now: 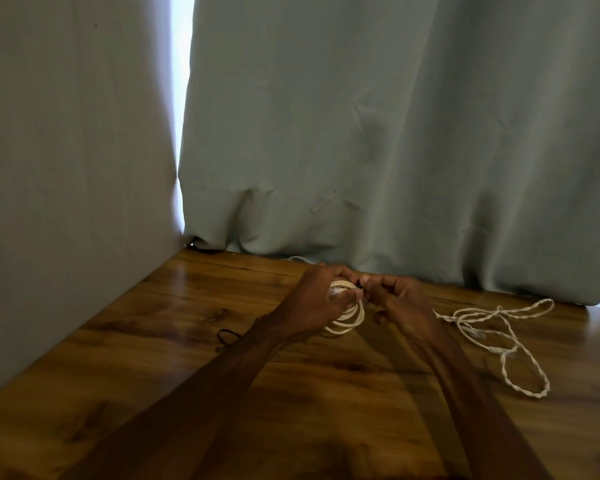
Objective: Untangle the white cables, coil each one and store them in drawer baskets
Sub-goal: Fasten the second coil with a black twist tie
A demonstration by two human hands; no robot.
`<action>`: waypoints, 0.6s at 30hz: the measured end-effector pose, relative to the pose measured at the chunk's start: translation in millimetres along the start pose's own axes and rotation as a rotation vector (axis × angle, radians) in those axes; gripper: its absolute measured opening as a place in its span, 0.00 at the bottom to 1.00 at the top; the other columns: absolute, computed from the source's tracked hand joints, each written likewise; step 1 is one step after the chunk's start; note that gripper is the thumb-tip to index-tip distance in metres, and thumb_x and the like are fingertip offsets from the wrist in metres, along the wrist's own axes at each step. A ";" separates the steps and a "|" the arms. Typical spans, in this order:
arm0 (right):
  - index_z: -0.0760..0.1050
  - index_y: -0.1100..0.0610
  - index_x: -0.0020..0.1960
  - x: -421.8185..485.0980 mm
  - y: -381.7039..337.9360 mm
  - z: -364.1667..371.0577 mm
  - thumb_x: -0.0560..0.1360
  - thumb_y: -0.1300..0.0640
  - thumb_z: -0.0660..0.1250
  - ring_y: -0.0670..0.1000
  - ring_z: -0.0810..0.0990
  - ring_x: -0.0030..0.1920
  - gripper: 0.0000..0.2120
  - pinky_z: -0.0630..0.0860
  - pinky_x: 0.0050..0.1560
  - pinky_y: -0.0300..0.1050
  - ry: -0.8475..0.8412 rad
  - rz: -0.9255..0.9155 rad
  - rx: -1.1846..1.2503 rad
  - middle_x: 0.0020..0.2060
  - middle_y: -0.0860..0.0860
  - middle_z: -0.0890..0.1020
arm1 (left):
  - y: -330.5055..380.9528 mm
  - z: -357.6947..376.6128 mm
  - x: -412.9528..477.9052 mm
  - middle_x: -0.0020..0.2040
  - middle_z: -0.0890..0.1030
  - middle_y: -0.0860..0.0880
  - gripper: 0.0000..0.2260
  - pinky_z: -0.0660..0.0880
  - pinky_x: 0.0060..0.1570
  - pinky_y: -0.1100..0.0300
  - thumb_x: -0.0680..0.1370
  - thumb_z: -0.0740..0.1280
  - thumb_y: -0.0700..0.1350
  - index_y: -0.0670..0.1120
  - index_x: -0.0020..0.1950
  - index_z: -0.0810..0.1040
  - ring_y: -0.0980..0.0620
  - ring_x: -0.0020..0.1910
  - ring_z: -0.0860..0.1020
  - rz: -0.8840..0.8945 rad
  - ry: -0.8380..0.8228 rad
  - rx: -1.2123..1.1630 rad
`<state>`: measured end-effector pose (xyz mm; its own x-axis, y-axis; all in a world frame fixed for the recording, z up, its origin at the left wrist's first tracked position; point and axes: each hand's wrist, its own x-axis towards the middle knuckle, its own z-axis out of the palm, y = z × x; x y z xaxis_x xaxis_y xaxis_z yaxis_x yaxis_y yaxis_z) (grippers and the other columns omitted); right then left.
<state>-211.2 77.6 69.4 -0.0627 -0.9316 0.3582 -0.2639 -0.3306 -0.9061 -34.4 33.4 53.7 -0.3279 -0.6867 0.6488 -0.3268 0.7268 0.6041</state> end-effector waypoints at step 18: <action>0.82 0.54 0.54 -28.9 2.6 -15.4 0.77 0.56 0.73 0.41 0.85 0.45 0.07 0.79 0.46 0.36 0.030 0.005 -0.040 0.44 0.47 0.87 | 7.7 16.4 -4.6 0.47 0.88 0.50 0.15 0.83 0.51 0.51 0.71 0.76 0.55 0.50 0.54 0.84 0.51 0.48 0.86 -0.228 0.019 -0.299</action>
<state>-224.9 106.0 60.1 -0.0932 -0.9279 0.3610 -0.3014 -0.3193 -0.8985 -49.9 41.9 47.8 -0.2591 -0.8329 0.4891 -0.1151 0.5294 0.8406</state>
